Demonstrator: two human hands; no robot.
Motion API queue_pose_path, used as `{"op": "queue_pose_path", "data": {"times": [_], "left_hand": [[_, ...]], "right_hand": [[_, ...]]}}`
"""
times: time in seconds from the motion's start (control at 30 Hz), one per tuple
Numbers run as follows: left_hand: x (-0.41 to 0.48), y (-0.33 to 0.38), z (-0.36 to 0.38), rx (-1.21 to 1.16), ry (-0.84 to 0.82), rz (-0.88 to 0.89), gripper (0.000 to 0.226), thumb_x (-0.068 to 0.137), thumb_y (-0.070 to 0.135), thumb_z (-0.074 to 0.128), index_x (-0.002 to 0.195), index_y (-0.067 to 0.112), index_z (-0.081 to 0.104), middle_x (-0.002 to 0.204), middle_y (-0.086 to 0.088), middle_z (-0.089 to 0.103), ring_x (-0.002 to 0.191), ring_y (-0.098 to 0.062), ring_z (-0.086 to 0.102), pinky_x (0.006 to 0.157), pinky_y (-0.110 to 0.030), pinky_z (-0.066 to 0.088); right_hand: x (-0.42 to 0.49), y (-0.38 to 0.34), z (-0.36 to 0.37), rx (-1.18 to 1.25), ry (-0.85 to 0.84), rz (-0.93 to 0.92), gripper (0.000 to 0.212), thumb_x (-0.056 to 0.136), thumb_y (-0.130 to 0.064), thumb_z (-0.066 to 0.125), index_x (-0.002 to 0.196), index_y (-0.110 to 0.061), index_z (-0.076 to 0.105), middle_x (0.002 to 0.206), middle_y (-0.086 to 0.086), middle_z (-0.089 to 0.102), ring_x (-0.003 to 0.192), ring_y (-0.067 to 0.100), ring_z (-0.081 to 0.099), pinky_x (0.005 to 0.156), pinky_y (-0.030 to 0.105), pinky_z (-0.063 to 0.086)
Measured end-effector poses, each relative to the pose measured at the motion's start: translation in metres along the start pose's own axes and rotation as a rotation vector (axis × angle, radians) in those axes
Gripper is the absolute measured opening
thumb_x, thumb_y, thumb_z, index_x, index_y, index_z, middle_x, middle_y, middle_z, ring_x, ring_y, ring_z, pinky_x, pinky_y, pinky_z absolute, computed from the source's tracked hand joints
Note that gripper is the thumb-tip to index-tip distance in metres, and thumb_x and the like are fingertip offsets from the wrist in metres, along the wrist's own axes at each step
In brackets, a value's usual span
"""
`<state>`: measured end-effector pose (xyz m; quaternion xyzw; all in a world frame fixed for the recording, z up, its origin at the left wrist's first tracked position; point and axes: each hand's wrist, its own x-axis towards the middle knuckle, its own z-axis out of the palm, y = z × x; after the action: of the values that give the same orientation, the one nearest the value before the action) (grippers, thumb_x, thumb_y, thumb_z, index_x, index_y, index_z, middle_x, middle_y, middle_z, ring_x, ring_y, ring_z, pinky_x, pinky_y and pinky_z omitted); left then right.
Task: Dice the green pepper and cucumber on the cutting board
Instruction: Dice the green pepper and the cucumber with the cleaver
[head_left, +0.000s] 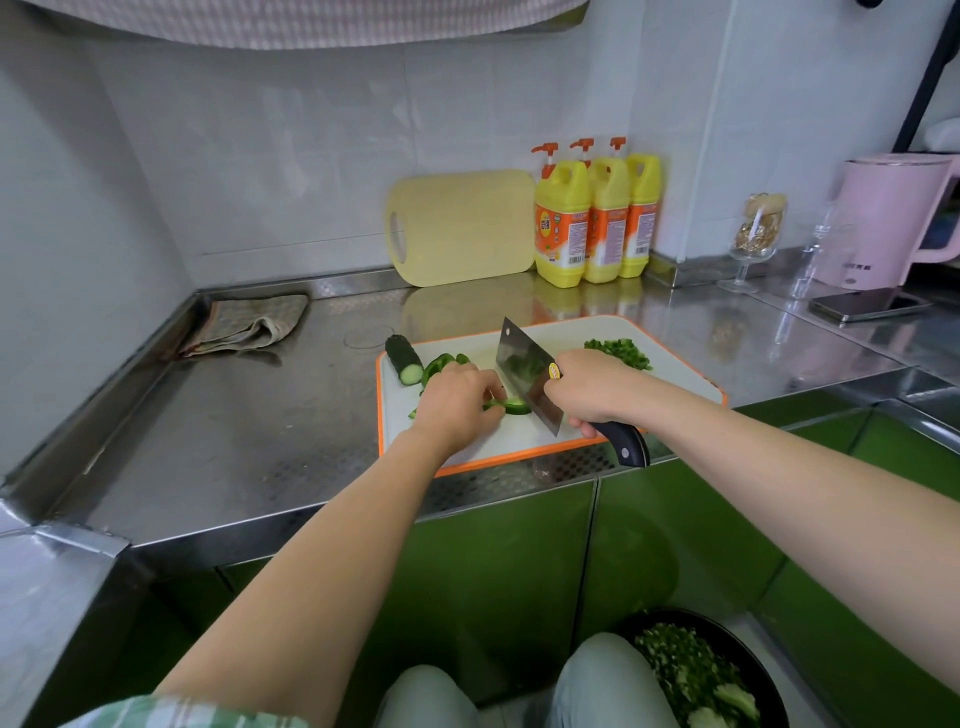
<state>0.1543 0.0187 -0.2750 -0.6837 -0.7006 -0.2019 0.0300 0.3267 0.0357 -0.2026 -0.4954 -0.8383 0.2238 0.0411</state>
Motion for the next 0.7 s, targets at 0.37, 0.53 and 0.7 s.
{"op": "queue_pose_path", "data": {"times": [0.37, 0.53, 0.7], "left_hand": [[-0.004, -0.008, -0.006, 0.001, 0.040, -0.025, 0.017, 0.085, 0.020, 0.064, 0.101, 0.023, 0.071, 0.100, -0.004, 0.062, 0.103, -0.026, 0.050, 0.085, -0.037, 0.043], [-0.006, -0.005, -0.007, 0.022, 0.057, -0.015, 0.017, 0.085, 0.017, 0.064, 0.098, 0.025, 0.072, 0.097, -0.005, 0.064, 0.101, -0.027, 0.051, 0.083, -0.037, 0.043], [-0.007, -0.004, -0.007, 0.019, 0.083, -0.030, 0.015, 0.084, 0.019, 0.065, 0.096, 0.023, 0.073, 0.097, -0.003, 0.065, 0.102, -0.025, 0.052, 0.082, -0.036, 0.043]], "right_hand": [[-0.011, -0.003, -0.007, 0.002, -0.008, -0.020, 0.015, 0.094, -0.009, 0.036, 0.086, -0.003, 0.047, 0.063, 0.009, 0.057, 0.041, 0.018, 0.050, 0.037, 0.017, 0.036], [-0.010, -0.006, -0.011, 0.001, -0.039, -0.018, 0.014, 0.093, -0.007, 0.035, 0.089, -0.001, 0.047, 0.065, 0.012, 0.058, 0.043, 0.020, 0.049, 0.040, 0.018, 0.036], [-0.011, -0.009, -0.010, -0.007, -0.060, -0.008, 0.016, 0.093, -0.007, 0.035, 0.088, -0.001, 0.049, 0.065, 0.011, 0.058, 0.045, 0.021, 0.051, 0.042, 0.019, 0.039]]}}
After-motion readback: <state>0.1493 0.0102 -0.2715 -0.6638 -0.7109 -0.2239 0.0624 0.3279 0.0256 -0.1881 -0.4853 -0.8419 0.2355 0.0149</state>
